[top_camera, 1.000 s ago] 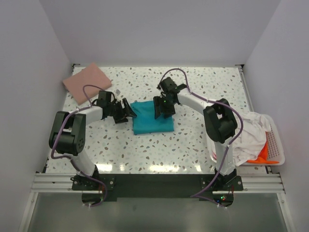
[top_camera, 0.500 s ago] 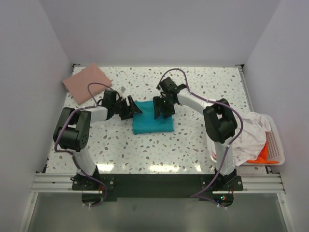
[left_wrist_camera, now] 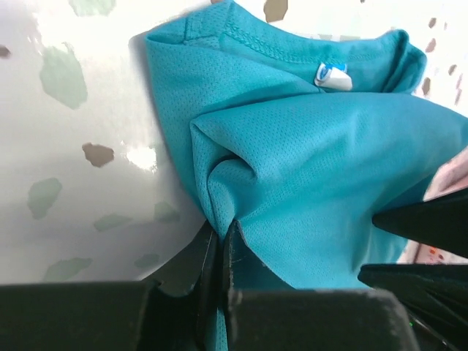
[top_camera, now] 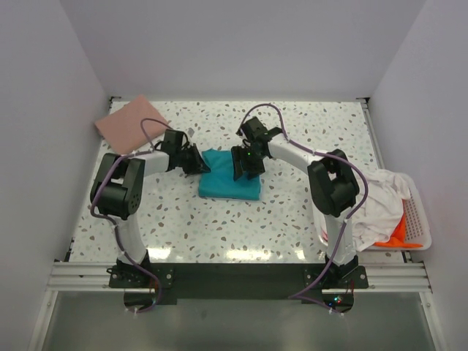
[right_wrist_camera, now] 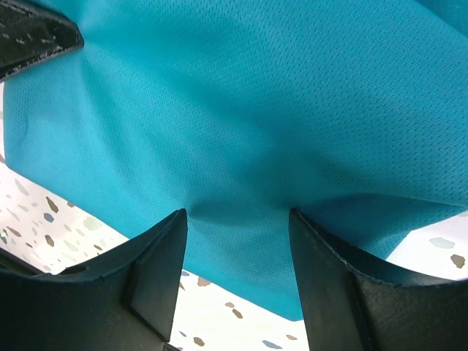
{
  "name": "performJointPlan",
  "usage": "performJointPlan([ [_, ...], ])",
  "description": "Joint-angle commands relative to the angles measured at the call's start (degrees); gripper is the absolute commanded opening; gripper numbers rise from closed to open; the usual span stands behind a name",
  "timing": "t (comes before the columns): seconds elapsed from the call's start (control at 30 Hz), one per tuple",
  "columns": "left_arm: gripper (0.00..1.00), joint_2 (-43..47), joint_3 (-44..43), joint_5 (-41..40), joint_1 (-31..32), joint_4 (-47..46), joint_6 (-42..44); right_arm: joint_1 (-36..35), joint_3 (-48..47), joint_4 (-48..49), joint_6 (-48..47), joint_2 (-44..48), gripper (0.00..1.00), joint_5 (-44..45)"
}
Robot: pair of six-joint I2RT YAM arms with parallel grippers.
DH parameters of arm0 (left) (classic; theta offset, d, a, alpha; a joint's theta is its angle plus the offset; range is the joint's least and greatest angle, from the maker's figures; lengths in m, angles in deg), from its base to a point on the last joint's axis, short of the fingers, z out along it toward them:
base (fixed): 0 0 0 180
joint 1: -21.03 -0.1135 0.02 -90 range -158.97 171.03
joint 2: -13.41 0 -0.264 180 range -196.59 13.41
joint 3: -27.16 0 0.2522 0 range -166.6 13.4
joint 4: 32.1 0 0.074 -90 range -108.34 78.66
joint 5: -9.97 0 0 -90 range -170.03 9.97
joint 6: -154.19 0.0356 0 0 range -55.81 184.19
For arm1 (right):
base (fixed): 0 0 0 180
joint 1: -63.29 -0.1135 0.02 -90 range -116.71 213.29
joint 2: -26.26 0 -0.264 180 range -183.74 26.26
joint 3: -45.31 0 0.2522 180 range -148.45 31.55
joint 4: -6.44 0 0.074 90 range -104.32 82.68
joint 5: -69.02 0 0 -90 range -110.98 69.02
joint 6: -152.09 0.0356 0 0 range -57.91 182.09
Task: Fold and stack the t-shirts
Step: Neatly place the folded tshirt to the corner
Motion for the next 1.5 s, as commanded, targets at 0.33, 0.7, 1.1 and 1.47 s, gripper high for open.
performJointPlan([
  [0.33, 0.0, -1.3, -22.3, -21.1, 0.1, 23.1, 15.7, -0.4, -2.3, -3.4, -1.7, 4.3, 0.61, 3.0],
  [0.7, 0.0, -14.1, -49.6, -31.7, -0.3, 37.8, 27.0, -0.4, -7.8, -7.3, -2.0, 1.2, 0.61, 4.0],
  [1.1, 0.0, -18.5, -62.1, -31.9, -8.9, 39.7, 27.4, -0.4, -13.2, -10.7, -1.4, -2.2, 0.61, 5.2],
  [1.47, 0.0, -18.7, -67.4, -25.2, -17.3, 34.9, 20.7, -0.4, -15.7, -10.0, 0.2, -4.7, 0.61, 3.7],
])
